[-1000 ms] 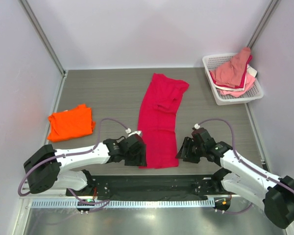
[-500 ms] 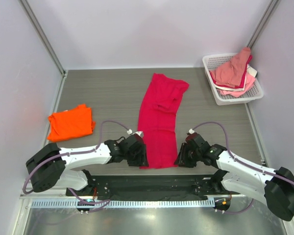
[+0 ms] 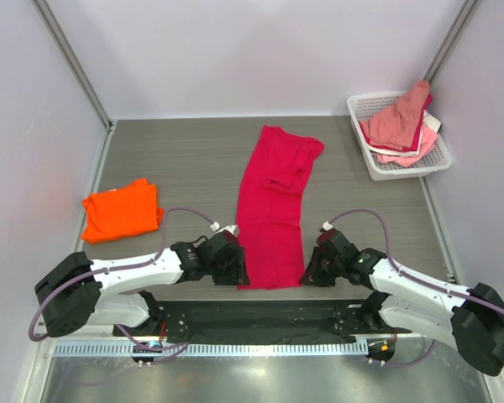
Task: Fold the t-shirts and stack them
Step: Fold the tshirt
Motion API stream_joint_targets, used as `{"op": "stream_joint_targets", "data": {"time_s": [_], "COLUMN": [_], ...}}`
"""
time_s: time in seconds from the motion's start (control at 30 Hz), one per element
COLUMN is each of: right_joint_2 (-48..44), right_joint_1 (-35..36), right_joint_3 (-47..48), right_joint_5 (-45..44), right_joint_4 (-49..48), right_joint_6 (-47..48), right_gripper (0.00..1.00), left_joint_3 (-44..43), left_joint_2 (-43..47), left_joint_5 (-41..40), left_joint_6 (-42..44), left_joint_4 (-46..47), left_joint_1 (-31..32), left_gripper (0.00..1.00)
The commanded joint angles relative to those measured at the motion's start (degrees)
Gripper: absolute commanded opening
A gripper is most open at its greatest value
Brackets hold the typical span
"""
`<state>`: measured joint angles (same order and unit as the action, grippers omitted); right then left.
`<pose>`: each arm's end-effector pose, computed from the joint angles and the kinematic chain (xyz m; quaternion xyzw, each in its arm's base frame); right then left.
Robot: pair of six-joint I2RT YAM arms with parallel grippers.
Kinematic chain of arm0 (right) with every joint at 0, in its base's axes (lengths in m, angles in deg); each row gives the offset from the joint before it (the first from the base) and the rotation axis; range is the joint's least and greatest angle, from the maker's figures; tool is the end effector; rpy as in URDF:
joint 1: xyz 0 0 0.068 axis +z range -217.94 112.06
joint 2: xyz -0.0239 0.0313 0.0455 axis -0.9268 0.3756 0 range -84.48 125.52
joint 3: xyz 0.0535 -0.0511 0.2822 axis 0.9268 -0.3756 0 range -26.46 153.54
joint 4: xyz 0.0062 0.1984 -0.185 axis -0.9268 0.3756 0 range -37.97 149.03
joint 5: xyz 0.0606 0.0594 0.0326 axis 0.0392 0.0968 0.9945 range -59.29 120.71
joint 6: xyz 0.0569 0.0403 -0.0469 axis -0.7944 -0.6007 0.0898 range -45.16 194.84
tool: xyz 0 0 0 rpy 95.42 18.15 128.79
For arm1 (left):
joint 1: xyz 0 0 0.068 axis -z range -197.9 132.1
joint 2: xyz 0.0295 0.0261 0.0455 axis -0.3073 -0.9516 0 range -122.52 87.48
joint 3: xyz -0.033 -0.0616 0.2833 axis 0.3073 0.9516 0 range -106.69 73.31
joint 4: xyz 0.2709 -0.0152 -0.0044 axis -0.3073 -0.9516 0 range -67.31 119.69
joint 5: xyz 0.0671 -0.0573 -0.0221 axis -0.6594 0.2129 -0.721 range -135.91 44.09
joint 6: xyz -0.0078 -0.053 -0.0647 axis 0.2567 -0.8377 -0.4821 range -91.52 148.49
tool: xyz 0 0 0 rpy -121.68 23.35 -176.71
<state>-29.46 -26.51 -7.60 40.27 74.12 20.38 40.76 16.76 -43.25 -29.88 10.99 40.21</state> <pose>0.1241 0.1259 0.1188 0.0861 0.9549 0.2561 0.1230 0.1266 -0.2098 0.1468 0.0045 0.9583 -0.2540 0.1311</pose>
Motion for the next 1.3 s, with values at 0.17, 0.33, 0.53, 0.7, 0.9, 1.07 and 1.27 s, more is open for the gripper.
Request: {"op": "stream_joint_targets", "data": {"time_s": [0.17,0.33,0.53,0.7,0.9,1.07,1.27], "right_joint_2": [-1.8,-3.5,-11.2,-18.0,-20.7,-13.6,-1.5], "right_joint_1": [1.2,3.9,10.5,14.4,14.4,14.3,11.2], "right_joint_3": [-0.9,-1.3,1.3,5.5,13.0,19.7,28.1], "right_joint_5": [-0.9,-0.4,-3.5,-6.9,-18.7,-30.0,-42.0], "right_joint_4": [-1.5,-0.6,6.2,13.0,17.6,17.6,16.7], "right_joint_6": [-1.4,-2.5,-6.7,-9.7,-8.7,-5.1,0.8], "right_gripper": [0.01,0.01,0.01,0.01,0.01,0.01,0.01], "left_joint_3": [1.4,2.1,2.2,1.3,0.0,-4.3,-16.4], "left_joint_2": [-5.4,-3.6,6.9,18.0,19.7,11.1,-4.9], "left_joint_5": [0.1,2.6,7.0,8.3,12.1,21.2,25.0], "left_joint_6": [-1.1,-1.1,-0.4,-0.2,1.8,6.2,11.0], "left_joint_4": [3.1,4.2,-1.7,-8.2,-6.5,-2.6,-1.1], "left_joint_1": [-0.8,-0.8,-0.6,-0.7,-5.9,-19.6,-25.6], "left_gripper": [0.28,0.0,0.0,0.0,0.0,0.0,0.0]}}
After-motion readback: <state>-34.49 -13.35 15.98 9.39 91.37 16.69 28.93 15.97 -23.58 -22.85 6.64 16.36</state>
